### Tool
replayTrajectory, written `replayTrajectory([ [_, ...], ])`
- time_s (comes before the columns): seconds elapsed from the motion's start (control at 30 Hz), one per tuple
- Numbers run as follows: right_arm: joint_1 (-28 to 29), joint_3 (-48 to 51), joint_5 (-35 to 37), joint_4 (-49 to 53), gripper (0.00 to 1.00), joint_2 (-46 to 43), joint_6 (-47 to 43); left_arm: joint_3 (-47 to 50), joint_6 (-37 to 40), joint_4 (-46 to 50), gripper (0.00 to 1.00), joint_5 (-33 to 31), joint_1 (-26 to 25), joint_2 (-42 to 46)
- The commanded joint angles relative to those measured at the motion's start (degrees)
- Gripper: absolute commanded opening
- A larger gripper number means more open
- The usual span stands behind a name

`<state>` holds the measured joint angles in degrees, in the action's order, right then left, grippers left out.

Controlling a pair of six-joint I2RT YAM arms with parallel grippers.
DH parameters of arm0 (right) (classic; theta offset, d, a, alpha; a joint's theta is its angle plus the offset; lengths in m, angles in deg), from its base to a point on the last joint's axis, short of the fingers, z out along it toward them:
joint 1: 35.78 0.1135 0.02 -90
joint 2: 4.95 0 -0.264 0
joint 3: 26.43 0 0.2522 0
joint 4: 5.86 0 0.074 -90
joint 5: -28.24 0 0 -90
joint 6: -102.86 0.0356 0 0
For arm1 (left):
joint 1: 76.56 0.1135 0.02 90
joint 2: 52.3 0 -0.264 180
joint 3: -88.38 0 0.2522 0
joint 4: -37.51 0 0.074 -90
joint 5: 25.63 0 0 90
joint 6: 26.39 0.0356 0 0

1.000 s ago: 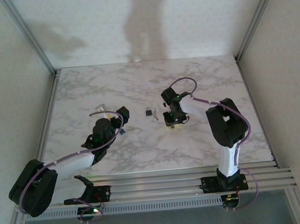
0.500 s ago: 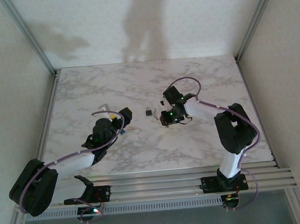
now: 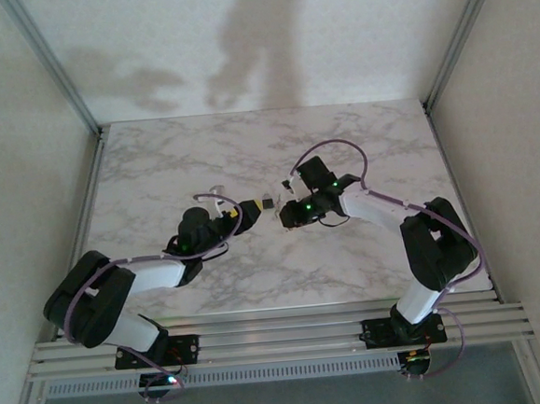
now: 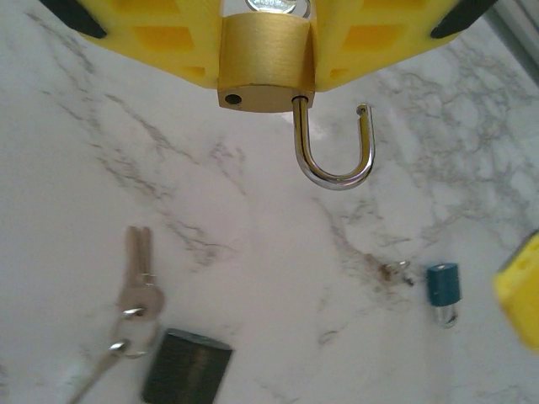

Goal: Lock with the key

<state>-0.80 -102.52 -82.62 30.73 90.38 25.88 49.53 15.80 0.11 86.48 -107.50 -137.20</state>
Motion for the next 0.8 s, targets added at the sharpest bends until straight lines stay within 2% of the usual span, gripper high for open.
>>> replayTrajectory([
  [0.0, 1.5, 0.4, -1.9, -1.0, 0.26, -0.9, -1.6, -1.9, -3.8, -6.2, 0.81, 6.7, -0.2, -2.2],
  [0.07, 1.8, 0.3, -2.0, -1.2, 0.26, -0.6, -1.8, -2.1, -4.9, -7.3, 0.78, 7.9, -0.2, -3.5],
  [0.23, 2.8, 0.0, -1.8, -1.1, 0.26, -0.3, -2.3, -3.7, -6.0, -8.3, 0.62, 11.1, -0.2, -6.5],
  [0.4, 3.1, 0.4, -2.1, -1.6, 0.26, -1.2, -2.6, -5.1, -6.4, -7.0, 0.60, 12.2, -0.3, -8.7],
  [0.77, 3.7, 0.7, -1.8, -2.0, 0.25, -2.1, -2.8, -7.9, -5.7, -4.2, 0.45, 14.4, -0.3, -11.8],
])
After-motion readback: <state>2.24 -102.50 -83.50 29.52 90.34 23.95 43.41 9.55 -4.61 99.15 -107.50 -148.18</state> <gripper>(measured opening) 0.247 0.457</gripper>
